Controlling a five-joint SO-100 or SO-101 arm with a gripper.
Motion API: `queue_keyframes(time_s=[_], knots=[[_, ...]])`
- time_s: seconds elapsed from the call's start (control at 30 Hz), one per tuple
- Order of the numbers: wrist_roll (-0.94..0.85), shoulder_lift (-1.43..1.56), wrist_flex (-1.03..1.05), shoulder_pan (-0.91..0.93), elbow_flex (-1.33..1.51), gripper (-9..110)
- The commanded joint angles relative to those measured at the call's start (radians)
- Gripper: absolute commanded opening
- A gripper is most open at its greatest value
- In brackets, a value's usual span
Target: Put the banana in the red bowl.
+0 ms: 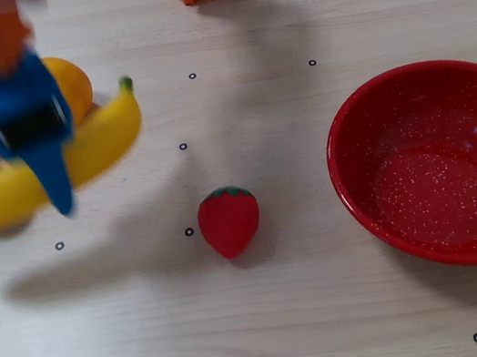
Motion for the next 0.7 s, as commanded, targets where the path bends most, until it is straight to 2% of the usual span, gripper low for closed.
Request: queue_keyframes(time_s=[0.0, 0.27, 0.67], knots=[[-0.044, 0.250, 0.084, 0.048, -0.017, 0], [-0.149, 0.459, 0.098, 0.209, 0.035, 0], [-0.393, 0.480, 0.098, 0.724, 0.040, 0]])
